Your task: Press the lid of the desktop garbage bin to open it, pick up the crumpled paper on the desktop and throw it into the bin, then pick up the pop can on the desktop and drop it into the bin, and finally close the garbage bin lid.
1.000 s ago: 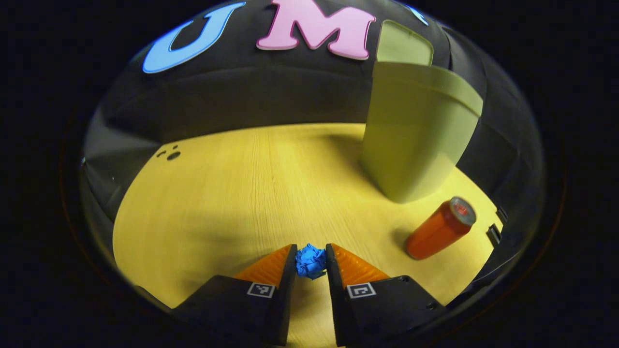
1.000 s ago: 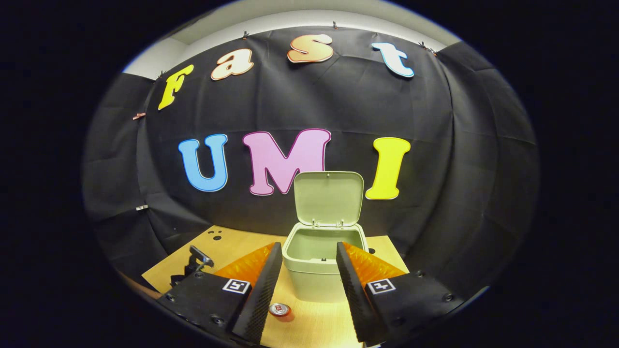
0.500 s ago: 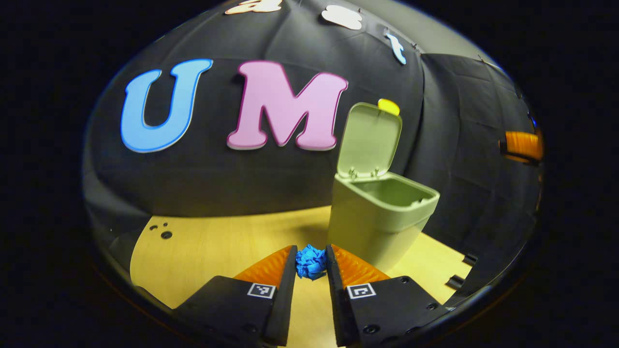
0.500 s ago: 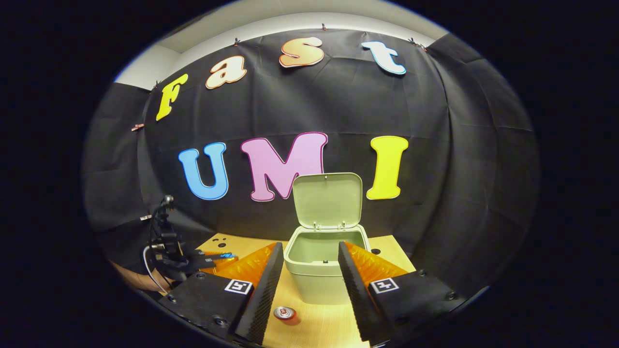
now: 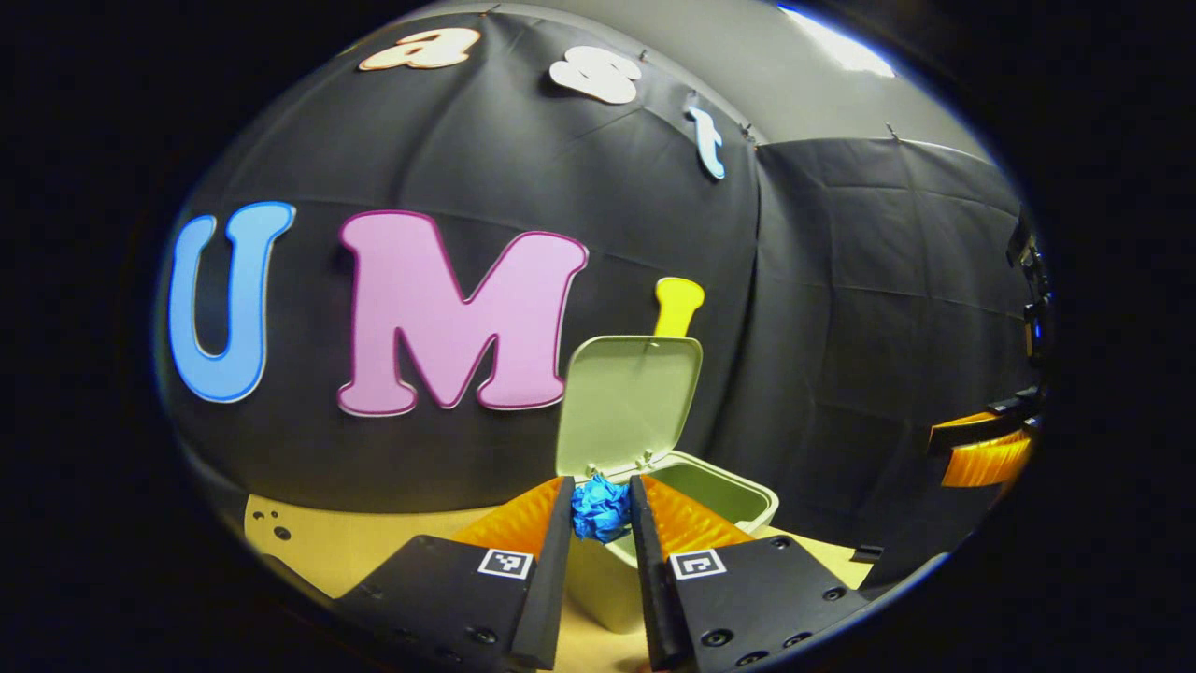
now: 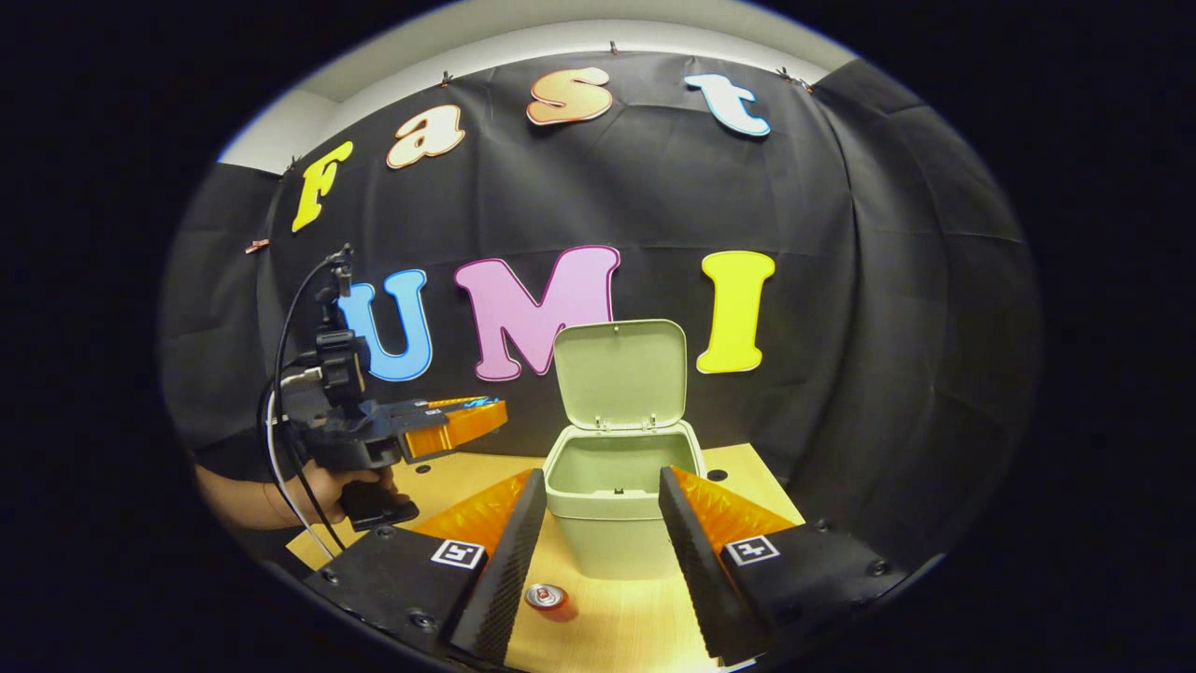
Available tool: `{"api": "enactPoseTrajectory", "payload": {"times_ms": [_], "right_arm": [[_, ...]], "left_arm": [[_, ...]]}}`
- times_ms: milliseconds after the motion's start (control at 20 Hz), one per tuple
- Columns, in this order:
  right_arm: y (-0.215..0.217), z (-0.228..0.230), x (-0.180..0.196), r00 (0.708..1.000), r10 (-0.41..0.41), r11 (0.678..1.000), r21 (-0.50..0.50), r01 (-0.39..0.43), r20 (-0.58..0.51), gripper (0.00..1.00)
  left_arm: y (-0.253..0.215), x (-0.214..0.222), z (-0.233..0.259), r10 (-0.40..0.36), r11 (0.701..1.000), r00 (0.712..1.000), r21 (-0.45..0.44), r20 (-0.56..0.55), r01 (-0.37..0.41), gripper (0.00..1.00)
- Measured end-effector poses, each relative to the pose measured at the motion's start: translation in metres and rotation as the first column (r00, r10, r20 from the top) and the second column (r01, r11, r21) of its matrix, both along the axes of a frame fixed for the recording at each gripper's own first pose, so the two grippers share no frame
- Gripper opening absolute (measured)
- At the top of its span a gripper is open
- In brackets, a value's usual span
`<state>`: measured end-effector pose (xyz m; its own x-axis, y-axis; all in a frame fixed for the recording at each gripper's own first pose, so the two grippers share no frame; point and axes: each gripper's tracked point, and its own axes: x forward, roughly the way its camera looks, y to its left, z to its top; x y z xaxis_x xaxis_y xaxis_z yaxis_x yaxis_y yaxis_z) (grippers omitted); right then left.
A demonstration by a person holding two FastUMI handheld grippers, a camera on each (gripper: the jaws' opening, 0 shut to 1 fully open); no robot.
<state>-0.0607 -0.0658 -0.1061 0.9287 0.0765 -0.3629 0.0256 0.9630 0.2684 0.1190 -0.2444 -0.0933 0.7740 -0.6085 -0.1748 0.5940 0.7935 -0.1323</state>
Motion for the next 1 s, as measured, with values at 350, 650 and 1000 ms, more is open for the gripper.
{"api": "enactPoseTrajectory", "payload": {"times_ms": [350, 650, 1000], "right_arm": [[-0.008, -0.009, -0.013, 0.999, -0.030, 0.999, -0.012, 0.030, -0.035, 0.78], [-0.014, -0.013, -0.022, 0.997, -0.058, 0.998, -0.013, 0.058, -0.046, 0.78], [-0.010, -0.021, -0.024, 0.996, -0.054, 0.999, -0.001, 0.054, -0.066, 0.78]], "left_arm": [[-0.050, 0.015, -0.033, -0.076, 0.997, 0.994, 0.027, -0.082, 0.079, 0.40], [-0.069, 0.019, -0.062, -0.110, 0.989, 0.988, 0.090, -0.112, 0.121, 0.44], [-0.073, 0.012, -0.086, -0.127, 0.982, 0.978, 0.114, -0.166, 0.147, 0.55]]}}
